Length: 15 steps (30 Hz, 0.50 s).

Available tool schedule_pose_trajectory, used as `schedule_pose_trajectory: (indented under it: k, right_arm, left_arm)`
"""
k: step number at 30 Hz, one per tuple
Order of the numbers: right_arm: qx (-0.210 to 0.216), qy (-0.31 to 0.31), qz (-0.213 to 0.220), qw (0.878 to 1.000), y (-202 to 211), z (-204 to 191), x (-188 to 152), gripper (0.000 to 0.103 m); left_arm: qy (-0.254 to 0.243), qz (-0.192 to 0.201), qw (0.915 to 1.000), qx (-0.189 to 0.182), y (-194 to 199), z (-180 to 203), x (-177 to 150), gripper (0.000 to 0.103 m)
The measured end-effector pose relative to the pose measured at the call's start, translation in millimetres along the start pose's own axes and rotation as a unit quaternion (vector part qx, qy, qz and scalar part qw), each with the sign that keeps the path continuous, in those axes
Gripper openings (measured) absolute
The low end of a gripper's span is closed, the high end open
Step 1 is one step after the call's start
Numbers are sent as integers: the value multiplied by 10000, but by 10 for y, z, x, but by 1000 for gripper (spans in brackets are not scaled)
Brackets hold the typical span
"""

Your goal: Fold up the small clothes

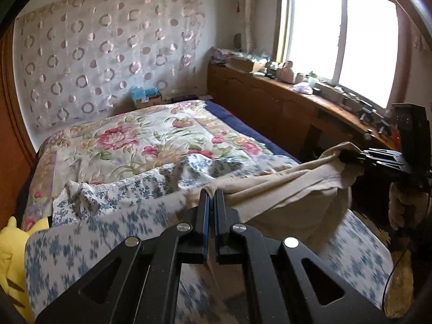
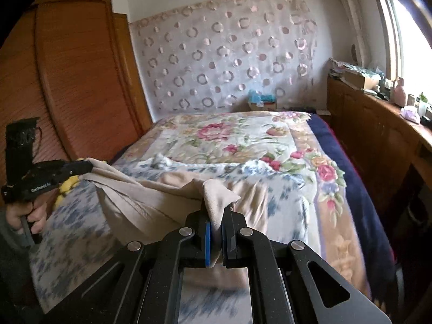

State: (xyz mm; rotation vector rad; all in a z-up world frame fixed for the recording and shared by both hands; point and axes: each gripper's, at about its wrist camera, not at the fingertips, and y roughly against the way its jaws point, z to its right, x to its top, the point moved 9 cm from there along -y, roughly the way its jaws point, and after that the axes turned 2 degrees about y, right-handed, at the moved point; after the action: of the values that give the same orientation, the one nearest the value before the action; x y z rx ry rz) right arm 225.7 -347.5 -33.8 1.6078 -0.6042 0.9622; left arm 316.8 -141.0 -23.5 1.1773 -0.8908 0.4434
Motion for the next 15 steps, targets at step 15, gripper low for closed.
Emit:
schedule_pose_trajectory:
  k: [15]
  right_arm:
    - [-643, 49, -628, 9959, -794, 37, 378, 28]
  left_arm:
    - [241, -519, 9984, 14, -921, -347, 15, 22]
